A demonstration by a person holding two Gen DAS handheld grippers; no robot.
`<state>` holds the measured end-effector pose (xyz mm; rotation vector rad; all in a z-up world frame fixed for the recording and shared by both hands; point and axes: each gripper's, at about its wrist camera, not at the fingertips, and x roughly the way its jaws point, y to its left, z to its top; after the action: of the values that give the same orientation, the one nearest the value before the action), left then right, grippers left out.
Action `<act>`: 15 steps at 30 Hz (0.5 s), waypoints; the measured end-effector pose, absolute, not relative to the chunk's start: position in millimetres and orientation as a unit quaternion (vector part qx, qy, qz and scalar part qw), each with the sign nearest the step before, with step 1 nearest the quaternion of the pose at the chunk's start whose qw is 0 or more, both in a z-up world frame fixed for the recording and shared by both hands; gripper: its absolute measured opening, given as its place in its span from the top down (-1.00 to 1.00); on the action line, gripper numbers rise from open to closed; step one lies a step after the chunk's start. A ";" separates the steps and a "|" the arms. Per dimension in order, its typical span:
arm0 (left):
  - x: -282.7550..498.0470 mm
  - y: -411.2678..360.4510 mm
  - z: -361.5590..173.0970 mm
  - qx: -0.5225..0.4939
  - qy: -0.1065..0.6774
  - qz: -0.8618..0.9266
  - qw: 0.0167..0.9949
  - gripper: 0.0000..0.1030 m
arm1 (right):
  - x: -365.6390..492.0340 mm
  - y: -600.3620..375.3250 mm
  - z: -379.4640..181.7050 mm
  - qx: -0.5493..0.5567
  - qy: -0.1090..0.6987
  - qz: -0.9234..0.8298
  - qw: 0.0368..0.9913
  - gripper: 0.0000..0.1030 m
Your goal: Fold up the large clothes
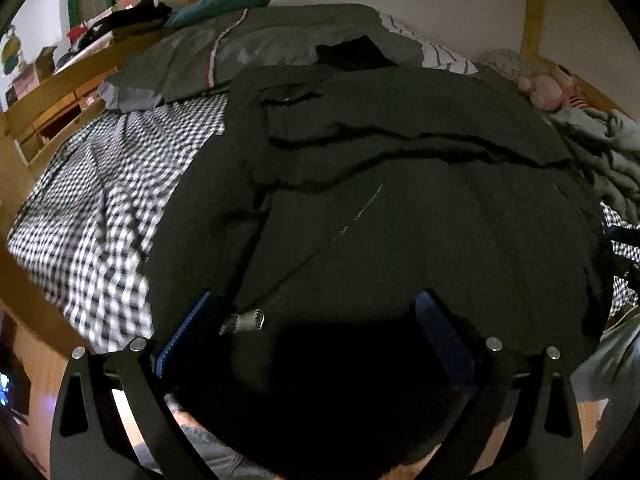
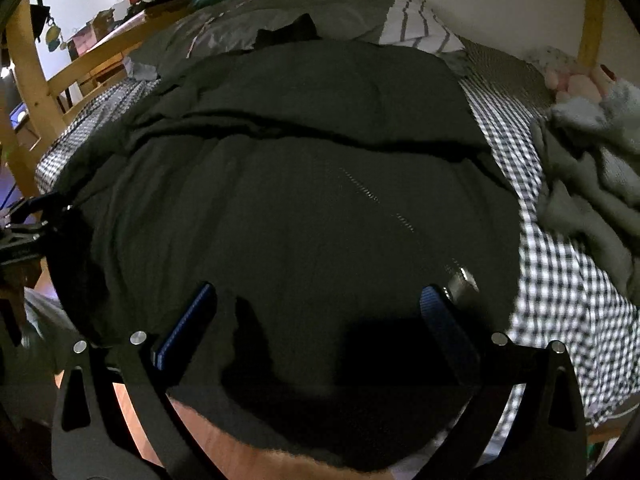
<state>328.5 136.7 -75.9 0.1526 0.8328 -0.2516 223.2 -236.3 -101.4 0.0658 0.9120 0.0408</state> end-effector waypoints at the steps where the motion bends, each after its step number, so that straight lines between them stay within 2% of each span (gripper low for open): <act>1: 322.9 139.9 -76.2 0.074 0.401 -0.122 0.905 -0.91 | 216.3 -238.0 -102.7 0.031 0.441 0.019 0.897 -0.94; 10: 285.7 180.5 -95.0 0.088 0.396 -0.158 0.900 -0.91 | 160.7 -268.7 -129.8 0.046 0.447 0.002 0.893 -0.94; 15: 291.5 211.4 -114.8 -0.004 0.441 -0.153 0.884 -0.91 | 147.8 -277.0 -144.5 0.050 0.454 -0.003 0.890 -0.94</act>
<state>291.5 211.4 -114.8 -0.0092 0.9182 -0.3189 147.8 -277.0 -144.5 0.1040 0.9431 -0.0060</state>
